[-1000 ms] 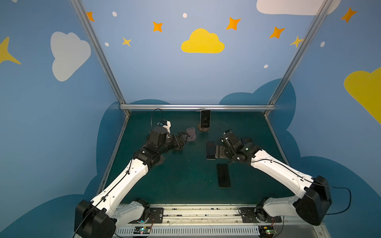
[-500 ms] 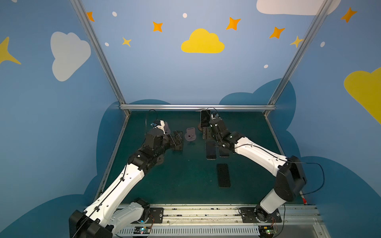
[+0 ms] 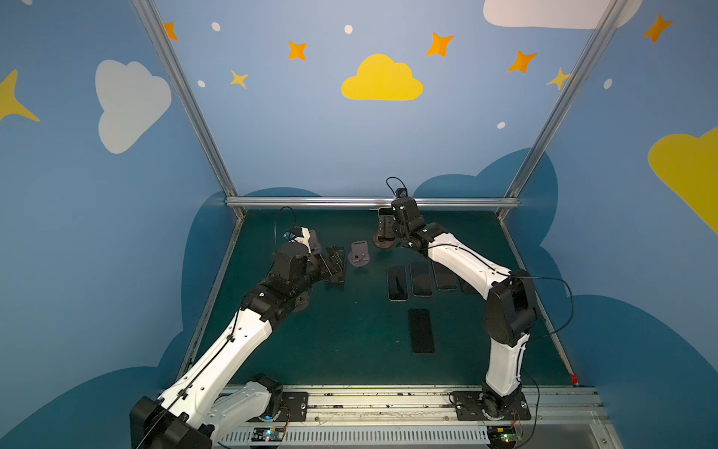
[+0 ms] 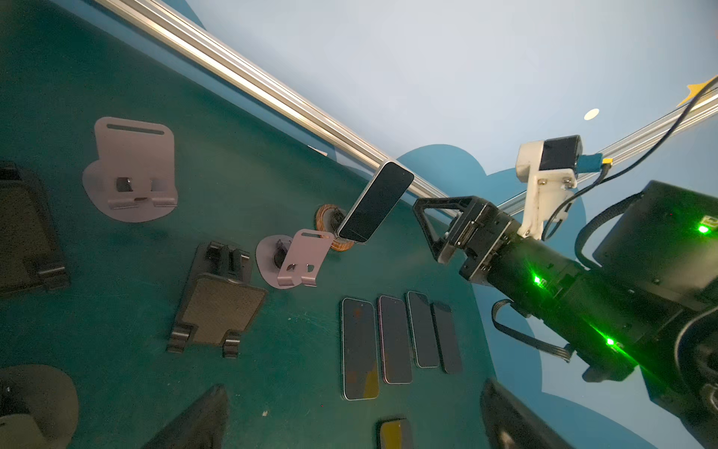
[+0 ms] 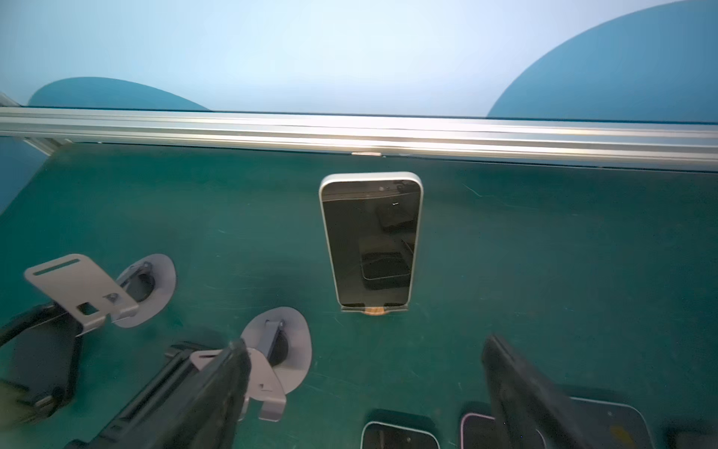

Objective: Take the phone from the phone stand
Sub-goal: 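Raise the right gripper and reach to the phone on the wooden-base stand, then close the right gripper on the upright phone's top edge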

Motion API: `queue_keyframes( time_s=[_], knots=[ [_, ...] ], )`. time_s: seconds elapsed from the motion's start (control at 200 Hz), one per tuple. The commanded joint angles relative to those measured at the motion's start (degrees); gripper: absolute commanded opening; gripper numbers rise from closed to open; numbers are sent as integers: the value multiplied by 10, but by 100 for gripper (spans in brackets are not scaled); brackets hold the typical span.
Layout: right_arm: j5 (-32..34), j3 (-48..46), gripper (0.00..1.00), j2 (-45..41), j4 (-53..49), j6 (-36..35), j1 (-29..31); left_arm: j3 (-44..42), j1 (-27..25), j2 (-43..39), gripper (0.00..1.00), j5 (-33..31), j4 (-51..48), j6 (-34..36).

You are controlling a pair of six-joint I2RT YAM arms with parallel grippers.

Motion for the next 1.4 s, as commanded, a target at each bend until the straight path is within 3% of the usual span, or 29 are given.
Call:
queue_keyframes(
  time_s=[0.0,0.521,0.841,1.147,1.392],
  knots=[
    [-23,34,94,17,-17,-6,-7,-7,4,-9,100,-7,-3,-1],
    [-34,71,94,36,-34,-9,-14,-26,25,-23,100,-19,18,-13],
    [-72,149,94,84,-71,-6,-28,-20,28,-6,100,6,17,-16],
    [-59,248,94,161,-127,-16,-39,-21,28,-12,100,15,20,-20],
    [-50,279,94,191,-114,-26,-42,-23,28,-10,100,16,23,-19]
  ],
)
